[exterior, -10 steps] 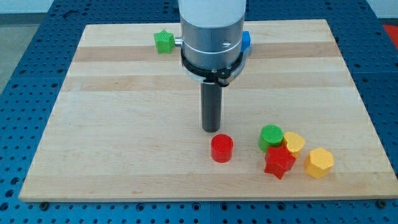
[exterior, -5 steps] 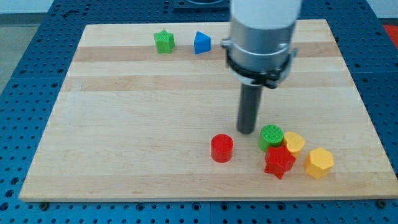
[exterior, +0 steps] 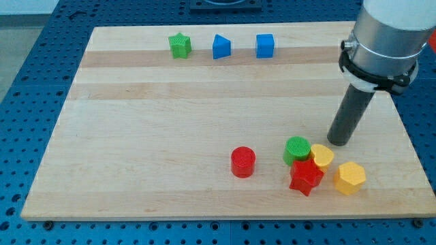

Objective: Move the green circle along with red circle towards left

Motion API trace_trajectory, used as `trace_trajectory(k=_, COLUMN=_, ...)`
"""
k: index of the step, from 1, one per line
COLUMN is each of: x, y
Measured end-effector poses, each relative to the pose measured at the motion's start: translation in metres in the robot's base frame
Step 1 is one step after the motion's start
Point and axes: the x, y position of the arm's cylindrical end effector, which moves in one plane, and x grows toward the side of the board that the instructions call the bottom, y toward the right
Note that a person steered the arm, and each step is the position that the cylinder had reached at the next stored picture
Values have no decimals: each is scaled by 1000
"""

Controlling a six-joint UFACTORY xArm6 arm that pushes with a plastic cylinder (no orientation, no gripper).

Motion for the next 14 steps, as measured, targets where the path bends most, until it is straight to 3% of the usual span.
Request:
trace_trajectory(k=3, x=5, y=-49)
trace_trajectory(k=5, x=46, y=-56)
trace_trajectory(k=8, x=52, y=-112)
trace_trajectory(k=9, x=73, y=-112)
trace_trajectory(k=14, x=75, y=-258)
